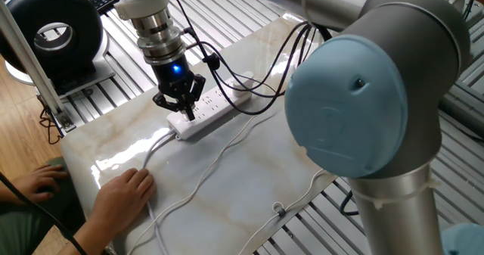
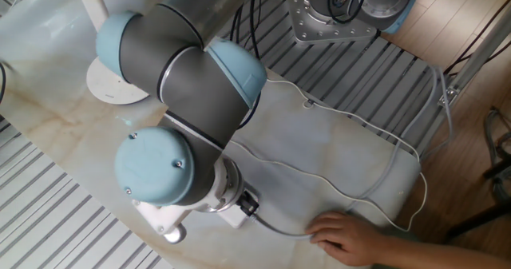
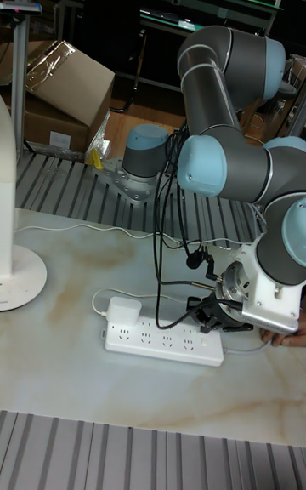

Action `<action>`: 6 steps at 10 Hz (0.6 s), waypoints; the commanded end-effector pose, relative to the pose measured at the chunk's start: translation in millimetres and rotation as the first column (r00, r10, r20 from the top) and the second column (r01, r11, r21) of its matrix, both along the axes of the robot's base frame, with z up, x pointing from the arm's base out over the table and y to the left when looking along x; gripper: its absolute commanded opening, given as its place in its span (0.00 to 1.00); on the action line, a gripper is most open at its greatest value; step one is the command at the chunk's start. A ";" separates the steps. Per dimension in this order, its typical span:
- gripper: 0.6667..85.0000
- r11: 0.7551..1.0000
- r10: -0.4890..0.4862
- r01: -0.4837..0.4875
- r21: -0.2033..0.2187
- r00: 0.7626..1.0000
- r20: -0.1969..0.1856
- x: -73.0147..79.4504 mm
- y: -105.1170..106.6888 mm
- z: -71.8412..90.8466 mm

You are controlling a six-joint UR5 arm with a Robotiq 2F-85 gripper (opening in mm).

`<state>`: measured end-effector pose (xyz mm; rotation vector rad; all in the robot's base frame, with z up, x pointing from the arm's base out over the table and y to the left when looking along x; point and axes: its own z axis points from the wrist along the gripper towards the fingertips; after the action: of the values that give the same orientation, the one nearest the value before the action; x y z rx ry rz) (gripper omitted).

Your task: Plug in the power cord of the desk lamp, turn on the socket, and light up the desk lamp

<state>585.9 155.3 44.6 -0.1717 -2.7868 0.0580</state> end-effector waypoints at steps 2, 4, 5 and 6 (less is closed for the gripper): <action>0.00 1.000 -0.001 0.002 0.014 1.000 -0.026 -10.8 -0.4 14.5; 0.00 1.000 0.000 0.000 0.016 1.000 -0.015 -8.0 -0.4 13.0; 0.00 1.000 0.003 -0.003 0.026 1.000 -0.014 -7.6 2.5 12.4; 0.00 1.000 0.005 -0.004 0.021 1.000 -0.017 -8.8 2.6 12.3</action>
<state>577.9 154.0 55.2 -0.1606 -2.7719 0.0510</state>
